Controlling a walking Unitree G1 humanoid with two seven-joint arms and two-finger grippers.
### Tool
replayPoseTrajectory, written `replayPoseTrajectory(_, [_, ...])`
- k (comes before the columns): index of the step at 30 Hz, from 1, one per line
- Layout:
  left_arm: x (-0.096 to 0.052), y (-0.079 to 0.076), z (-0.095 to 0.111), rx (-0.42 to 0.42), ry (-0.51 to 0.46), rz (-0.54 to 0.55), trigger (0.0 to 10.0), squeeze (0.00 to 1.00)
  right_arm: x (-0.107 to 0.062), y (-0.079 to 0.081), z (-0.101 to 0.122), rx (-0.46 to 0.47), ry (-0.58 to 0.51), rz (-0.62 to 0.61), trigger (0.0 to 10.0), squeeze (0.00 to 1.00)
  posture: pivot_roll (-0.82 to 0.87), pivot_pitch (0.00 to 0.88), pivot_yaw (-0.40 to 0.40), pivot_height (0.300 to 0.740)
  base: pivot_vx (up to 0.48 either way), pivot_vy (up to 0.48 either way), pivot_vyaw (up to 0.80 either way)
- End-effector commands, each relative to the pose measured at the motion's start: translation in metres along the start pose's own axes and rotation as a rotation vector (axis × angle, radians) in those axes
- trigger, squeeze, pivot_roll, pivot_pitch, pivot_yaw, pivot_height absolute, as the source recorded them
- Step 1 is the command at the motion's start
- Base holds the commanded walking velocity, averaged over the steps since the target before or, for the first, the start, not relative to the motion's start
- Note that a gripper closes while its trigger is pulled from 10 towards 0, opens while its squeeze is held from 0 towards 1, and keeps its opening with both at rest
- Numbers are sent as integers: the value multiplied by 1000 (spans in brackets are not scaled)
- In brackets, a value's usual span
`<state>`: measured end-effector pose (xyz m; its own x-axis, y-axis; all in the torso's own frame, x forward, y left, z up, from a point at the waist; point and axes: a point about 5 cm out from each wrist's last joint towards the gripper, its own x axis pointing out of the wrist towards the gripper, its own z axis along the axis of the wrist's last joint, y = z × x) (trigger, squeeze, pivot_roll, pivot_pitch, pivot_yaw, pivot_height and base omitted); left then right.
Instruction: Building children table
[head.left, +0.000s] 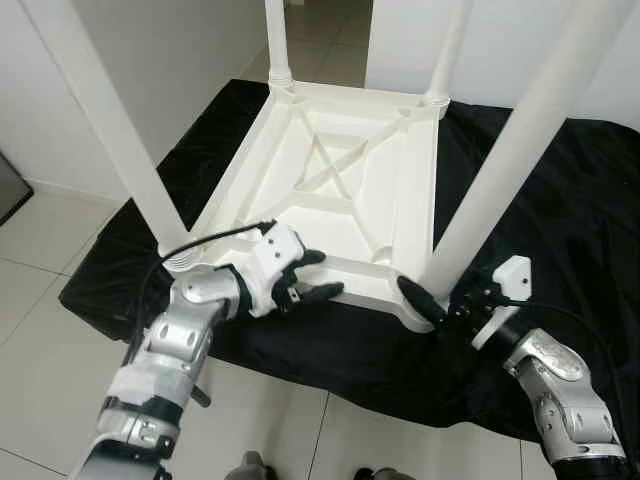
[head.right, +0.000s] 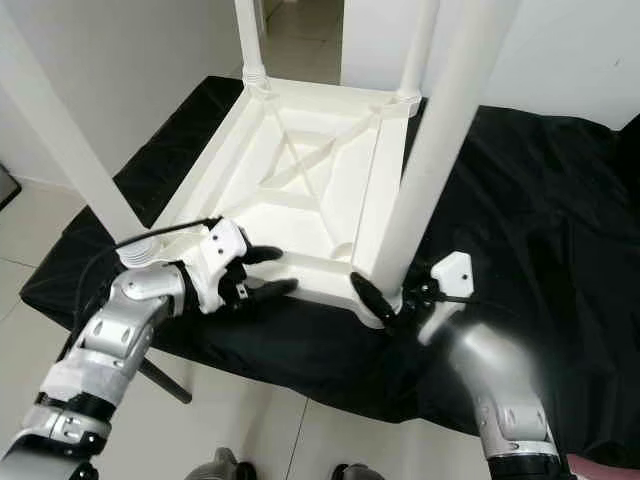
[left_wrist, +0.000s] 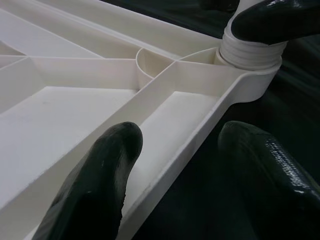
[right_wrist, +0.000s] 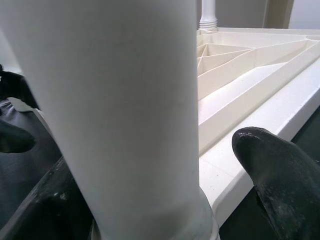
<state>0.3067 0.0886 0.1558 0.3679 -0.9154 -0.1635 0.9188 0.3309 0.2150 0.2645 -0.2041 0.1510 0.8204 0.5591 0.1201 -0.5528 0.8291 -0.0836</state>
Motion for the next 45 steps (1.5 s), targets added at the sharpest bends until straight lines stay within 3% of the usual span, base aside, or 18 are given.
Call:
replayPoseTrajectory(1, [-3, 3, -3, -7, 7, 130, 10000, 0, -7, -4, -4, 1, 14, -27, 10000, 0, -37, 69, 50, 740, 0, 0, 0])
replayPoseTrajectory(8, [-6, -6, -4, -15, -9, 84, 10000, 0, -7, 5, -7, 1, 26, 11, 10000, 0, -35, 76, 45, 740, 0, 0, 0])
replayPoseTrajectory(17, [-6, -37, -4, -57, -42, -48, 10000, 0, -1, 4, -8, -5, 4, -33, 10000, 0, -28, 99, 36, 740, 0, 0, 0])
replayPoseTrajectory(22, [6, -42, 12, -102, -117, 5, 10000, 0, 7, 3, -5, -17, 3, -46, 10000, 0, -28, 109, 35, 740, 0, 0, 0])
replayPoseTrajectory(28, [11, -48, 27, -82, -166, 35, 10000, 0, 10, 8, -6, -51, 17, 9, 10000, 0, -28, 96, 38, 740, 0, 0, 0])
replayPoseTrajectory(29, [12, -49, 28, -66, -164, 33, 10000, 0, 9, 8, -7, -58, 26, 14, 5176, 0, -28, 92, 35, 740, 0, 0, 0])
replayPoseTrajectory(30, [12, -51, 29, -59, -163, 32, 10000, 0, 9, 8, -8, -64, 31, 17, 3490, 0, -28, 92, 35, 740, 0, 0, 0])
replayPoseTrajectory(31, [13, -52, 29, -47, -165, 32, 10000, 0, 8, 8, -8, -64, 35, 16, 0, 0, -30, 90, 29, 740, 0, 0, 0])
replayPoseTrajectory(45, [18, -56, 31, -81, -177, 71, 10000, 0, -9, 8, -13, -15, 57, -68, 0, 0, -51, 80, 25, 740, 0, 0, 0])
